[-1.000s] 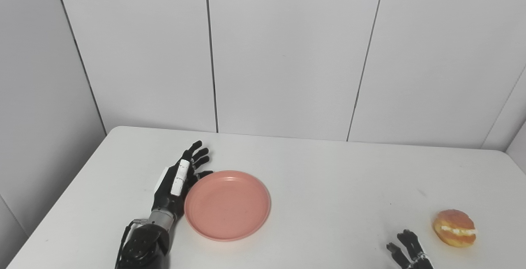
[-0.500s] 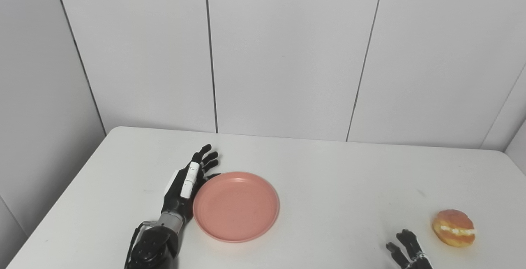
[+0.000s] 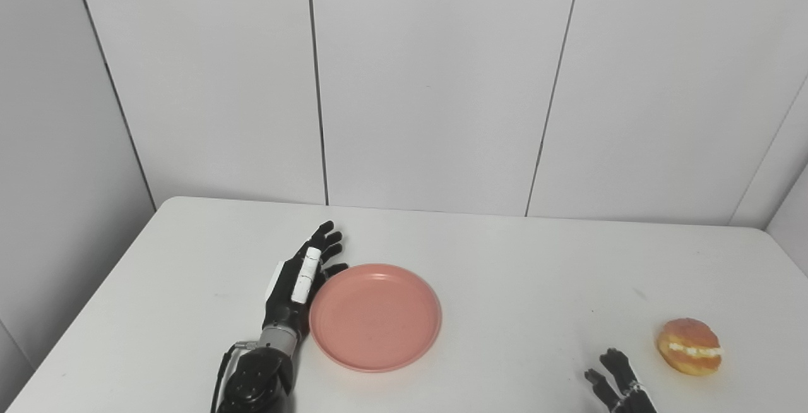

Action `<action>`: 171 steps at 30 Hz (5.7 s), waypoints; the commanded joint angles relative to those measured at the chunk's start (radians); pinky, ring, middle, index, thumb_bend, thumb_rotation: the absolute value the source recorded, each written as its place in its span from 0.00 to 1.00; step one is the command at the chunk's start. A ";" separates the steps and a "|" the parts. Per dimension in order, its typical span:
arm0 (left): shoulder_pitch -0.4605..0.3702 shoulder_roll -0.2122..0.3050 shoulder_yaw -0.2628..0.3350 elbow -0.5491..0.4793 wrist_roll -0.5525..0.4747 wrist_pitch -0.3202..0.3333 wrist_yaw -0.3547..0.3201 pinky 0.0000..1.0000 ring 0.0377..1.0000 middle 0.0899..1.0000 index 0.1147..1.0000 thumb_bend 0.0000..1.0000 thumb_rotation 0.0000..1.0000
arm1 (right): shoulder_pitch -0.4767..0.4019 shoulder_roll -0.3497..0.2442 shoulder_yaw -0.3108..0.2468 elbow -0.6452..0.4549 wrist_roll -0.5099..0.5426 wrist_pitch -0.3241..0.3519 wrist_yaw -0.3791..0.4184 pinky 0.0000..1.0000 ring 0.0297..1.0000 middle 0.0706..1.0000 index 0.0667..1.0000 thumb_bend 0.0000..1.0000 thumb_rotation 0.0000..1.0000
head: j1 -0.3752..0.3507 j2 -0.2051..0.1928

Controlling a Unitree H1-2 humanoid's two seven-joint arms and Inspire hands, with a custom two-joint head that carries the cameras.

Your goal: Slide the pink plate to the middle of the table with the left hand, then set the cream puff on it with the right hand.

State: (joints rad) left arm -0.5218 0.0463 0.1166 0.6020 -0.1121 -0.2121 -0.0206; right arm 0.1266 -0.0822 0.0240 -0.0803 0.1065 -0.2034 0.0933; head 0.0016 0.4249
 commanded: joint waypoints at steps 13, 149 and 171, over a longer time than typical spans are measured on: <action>0.094 -0.099 -0.052 -0.071 0.066 0.036 0.077 0.78 0.88 0.86 0.82 0.91 0.93 | 0.031 0.043 0.054 0.022 -0.045 0.138 -0.025 0.89 0.87 0.93 0.92 0.87 1.00 | -0.093 0.038; 0.179 -0.165 -0.114 -0.224 0.112 0.149 0.084 0.86 0.86 0.87 0.94 0.90 0.89 | -0.618 -0.672 0.104 -0.062 -1.018 0.556 0.636 0.62 0.84 0.86 0.78 1.00 0.18 | -0.358 0.123; 0.191 -0.167 -0.116 -0.230 0.109 0.154 0.075 0.88 0.85 0.88 0.95 0.89 0.88 | -0.602 -0.627 0.162 0.057 -1.001 0.536 0.531 0.66 0.84 0.86 0.79 1.00 0.16 | -0.349 0.130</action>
State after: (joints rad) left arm -0.3735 -0.1190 0.0049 0.3488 0.0012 -0.0965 0.0593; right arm -0.4535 -0.7030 0.1944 -0.0162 -0.9018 0.3446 0.6592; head -0.3497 0.5538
